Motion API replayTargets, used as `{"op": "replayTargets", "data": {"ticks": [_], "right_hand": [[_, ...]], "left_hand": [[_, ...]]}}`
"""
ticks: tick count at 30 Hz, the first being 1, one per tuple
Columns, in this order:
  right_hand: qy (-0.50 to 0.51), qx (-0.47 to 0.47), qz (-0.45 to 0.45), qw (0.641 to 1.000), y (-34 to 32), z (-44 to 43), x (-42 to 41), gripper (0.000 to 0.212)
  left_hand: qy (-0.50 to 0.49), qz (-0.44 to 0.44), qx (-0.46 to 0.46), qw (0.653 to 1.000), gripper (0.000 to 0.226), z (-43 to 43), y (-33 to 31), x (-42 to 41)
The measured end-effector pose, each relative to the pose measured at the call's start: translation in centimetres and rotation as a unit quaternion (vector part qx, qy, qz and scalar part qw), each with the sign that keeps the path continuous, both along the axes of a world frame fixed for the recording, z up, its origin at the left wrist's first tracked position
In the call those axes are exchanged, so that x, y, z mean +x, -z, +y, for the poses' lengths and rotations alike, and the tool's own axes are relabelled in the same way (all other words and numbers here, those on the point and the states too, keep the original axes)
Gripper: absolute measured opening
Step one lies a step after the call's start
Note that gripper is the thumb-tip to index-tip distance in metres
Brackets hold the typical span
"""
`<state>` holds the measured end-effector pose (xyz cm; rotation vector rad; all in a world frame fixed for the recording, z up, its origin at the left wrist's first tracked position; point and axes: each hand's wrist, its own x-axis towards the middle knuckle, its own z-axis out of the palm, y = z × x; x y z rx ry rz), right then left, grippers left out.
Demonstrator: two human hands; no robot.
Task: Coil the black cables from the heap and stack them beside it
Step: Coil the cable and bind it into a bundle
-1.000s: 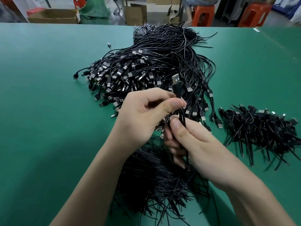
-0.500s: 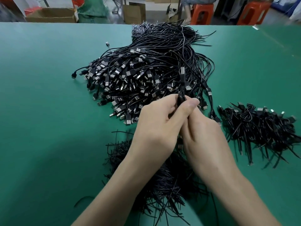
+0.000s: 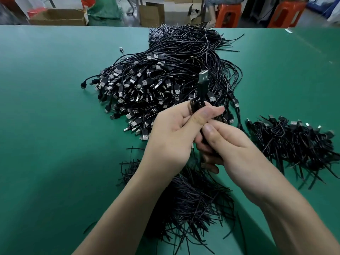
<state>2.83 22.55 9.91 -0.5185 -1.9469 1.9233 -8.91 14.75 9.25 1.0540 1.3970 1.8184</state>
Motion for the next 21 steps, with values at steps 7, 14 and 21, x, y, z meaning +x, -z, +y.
{"op": "replayTargets", "data": {"ticks": [7,14,21], "right_hand": [[0.096,0.158,-0.046,0.982,0.6,0.7,-0.1,0.036],[0.138,0.241,-0.076,0.958,1.0,1.1,-0.1,0.039],[0.138,0.246,-0.062,0.958,0.6,1.5,0.1,0.038]], "left_hand": [[0.021,0.119,-0.079,0.990,0.029,-0.2,1.1,-2.5],[0.136,0.478,-0.406,0.767,0.028,0.2,2.2,-3.3],[0.120,0.511,-0.444,0.726,0.023,0.5,1.9,-3.2]]}}
